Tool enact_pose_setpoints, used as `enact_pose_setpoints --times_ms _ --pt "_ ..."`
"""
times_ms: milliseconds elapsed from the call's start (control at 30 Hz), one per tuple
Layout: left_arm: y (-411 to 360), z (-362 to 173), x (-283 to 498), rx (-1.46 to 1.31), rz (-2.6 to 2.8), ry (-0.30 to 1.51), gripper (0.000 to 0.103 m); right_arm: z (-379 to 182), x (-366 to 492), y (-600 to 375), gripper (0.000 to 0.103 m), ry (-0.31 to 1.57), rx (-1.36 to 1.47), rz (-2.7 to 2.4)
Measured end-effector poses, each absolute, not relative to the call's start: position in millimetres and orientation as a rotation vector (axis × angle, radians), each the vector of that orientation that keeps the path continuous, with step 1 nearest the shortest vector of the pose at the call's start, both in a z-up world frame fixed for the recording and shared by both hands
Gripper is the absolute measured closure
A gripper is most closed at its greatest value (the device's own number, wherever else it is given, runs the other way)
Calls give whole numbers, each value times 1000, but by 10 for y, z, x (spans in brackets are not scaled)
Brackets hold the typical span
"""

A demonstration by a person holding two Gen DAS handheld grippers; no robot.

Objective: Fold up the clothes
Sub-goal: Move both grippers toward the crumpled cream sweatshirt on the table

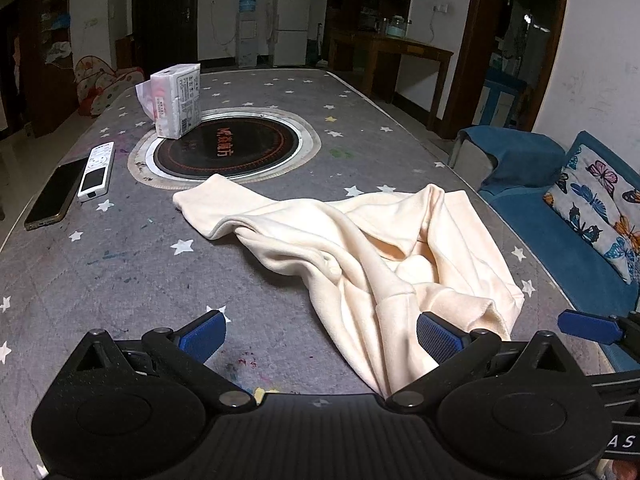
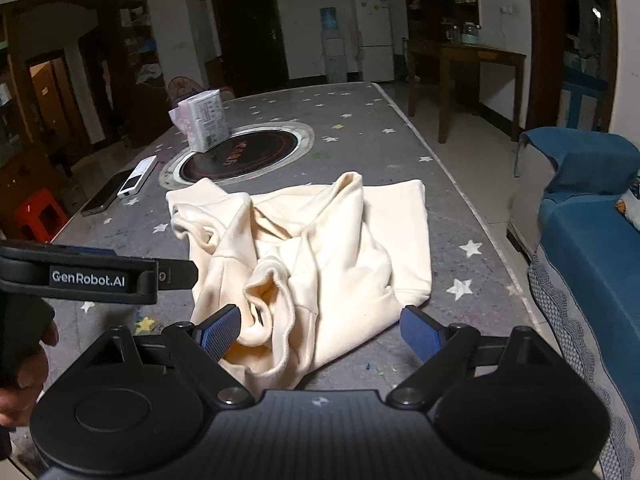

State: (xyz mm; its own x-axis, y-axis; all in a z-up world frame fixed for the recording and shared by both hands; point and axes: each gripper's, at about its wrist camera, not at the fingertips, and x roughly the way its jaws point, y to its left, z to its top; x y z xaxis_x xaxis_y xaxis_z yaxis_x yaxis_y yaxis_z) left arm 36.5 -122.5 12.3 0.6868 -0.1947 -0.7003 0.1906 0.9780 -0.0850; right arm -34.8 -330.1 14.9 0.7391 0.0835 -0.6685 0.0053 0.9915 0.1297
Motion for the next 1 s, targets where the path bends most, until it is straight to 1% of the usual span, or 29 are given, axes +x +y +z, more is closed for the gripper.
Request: enact_pose_setpoints --times_ms 267,567,1000 --pt "-1290 88 361 17 -201 782 0 86 -370 -3306 14 762 122 -16" --pt "-1297 85 375 5 -164 775 0 118 -422 -3375 14 743 215 -65" --pt "-1332 54 358 7 -152 784 0 79 -449 -3327 14 745 213 -84"
